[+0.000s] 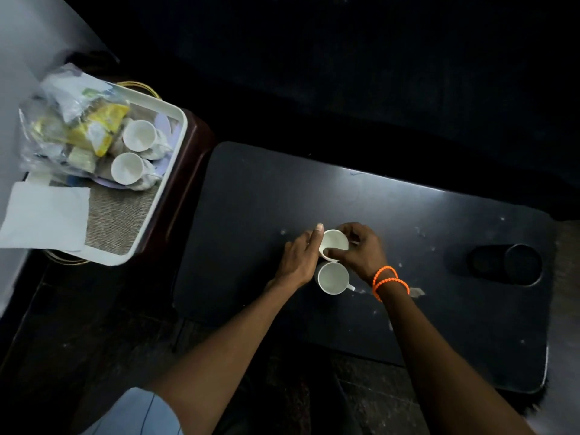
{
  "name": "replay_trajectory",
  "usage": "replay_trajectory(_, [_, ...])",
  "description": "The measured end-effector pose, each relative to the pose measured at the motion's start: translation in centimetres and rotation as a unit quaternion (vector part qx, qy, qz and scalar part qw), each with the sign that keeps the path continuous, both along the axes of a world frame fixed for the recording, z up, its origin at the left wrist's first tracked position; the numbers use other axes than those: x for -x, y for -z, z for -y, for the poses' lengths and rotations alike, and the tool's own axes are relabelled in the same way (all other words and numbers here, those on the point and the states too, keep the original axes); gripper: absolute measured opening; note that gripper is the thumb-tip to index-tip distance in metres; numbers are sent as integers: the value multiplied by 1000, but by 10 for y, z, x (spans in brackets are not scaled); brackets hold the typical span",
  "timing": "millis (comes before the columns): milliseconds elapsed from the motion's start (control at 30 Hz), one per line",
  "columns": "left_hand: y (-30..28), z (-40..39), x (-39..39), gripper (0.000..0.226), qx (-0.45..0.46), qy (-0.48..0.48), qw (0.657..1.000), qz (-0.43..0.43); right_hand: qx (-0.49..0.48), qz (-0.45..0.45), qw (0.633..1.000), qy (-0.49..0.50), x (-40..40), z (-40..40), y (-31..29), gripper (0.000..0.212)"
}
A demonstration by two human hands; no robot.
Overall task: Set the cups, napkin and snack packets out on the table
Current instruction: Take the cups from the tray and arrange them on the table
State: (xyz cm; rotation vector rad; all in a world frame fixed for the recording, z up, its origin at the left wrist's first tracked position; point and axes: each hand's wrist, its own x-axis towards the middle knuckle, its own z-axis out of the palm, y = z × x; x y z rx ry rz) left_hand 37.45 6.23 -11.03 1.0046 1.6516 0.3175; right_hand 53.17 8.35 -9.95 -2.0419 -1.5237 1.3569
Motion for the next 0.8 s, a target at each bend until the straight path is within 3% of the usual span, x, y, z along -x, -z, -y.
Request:
replay_trajectory(133, [0, -2, 8, 74, 17, -7, 1000, 21, 1, 30, 1000, 3, 7, -6, -2, 38])
replay_trajectory(233, [-3, -4, 26, 84, 41, -24, 999, 20, -25, 45, 998, 31, 20, -13, -6, 40])
replay_trajectory(400, [-14, -6, 82, 114, 14, -133, 991, 16, -79, 51, 995, 23, 67, -34, -18, 43])
replay_trajectory(633, [-34, -31, 186, 79, -139, -309, 941, -9, -122, 16, 987, -101, 186, -71, -30, 42])
replay_trajectory(800, [-54, -52, 263, 63, -264, -329, 883, -206, -162, -13, 968, -193, 283, -85, -38, 40])
